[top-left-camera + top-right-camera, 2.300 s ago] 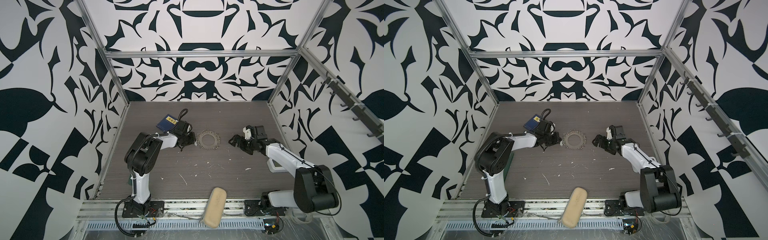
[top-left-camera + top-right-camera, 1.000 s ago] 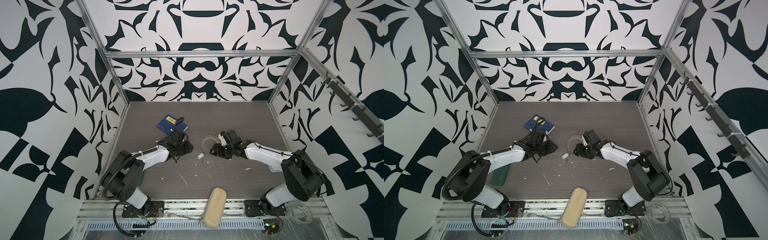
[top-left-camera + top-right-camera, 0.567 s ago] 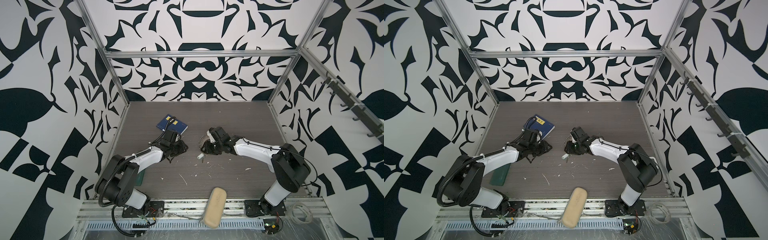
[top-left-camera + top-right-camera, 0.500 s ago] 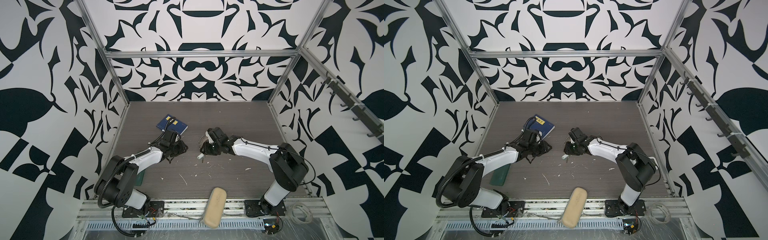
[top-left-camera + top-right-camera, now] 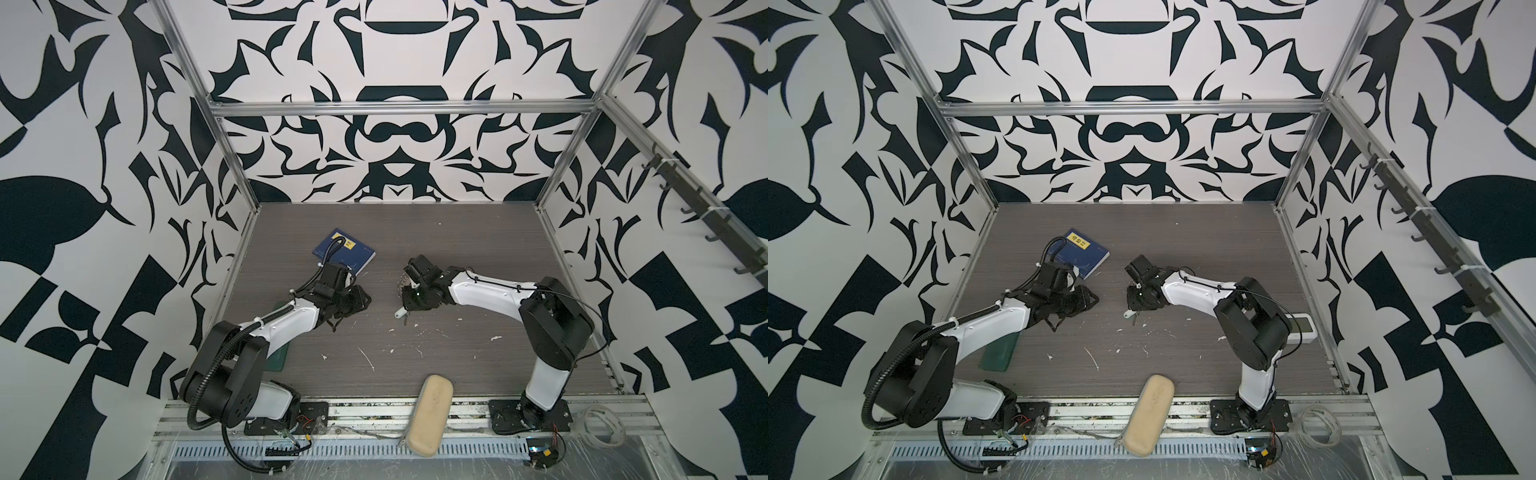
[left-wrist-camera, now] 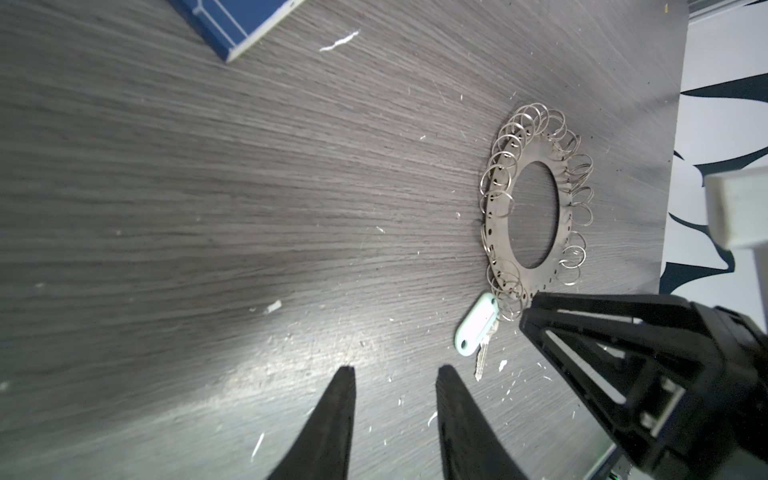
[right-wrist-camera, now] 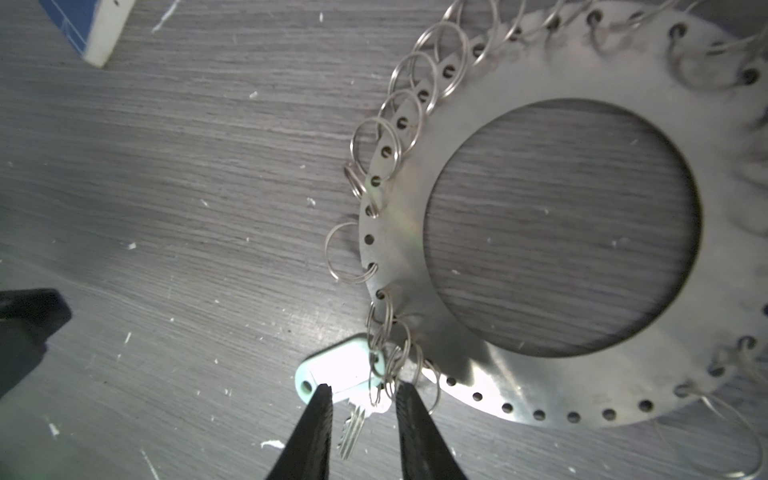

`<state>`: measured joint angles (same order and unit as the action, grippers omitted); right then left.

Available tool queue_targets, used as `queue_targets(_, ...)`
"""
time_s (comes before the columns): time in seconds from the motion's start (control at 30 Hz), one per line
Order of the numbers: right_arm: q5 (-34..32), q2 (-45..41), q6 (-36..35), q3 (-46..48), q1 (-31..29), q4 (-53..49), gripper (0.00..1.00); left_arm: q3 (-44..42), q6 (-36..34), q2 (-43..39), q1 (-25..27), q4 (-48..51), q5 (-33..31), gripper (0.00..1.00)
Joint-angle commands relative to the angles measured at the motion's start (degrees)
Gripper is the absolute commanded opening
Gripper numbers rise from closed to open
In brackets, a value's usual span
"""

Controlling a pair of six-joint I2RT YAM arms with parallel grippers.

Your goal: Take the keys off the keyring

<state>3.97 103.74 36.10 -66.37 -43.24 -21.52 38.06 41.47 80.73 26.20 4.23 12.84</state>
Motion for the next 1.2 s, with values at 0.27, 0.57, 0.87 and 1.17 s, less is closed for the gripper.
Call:
queue_targets(0.27,-1.53,0.31,-1.98,-2.8,-0.79,-1.8,0.18,-0.28,-0.78,-0.83,-0.27,2.01,-0.01,0.36)
queue_targets(0.57,-1.52,1.46,-2.1,-2.85,-0.88,-2.12,0.17,-0.29,-0.6,-0.93,-0.25,2.27,0.17,0.36)
queue_targets(0.87,-1.46,2.2,-2.64,-3.11,-0.98,-2.09,0.08,-0.01,-0.87,-1.62,-0.27,3.04,-0.27,0.36)
queue_targets(1.17,-2.65,-1.75,-9.53,-8.25,-0.97,-12.14,0.0,0.62,-4.78,-5.09,-0.26,4.13,-0.13,0.34)
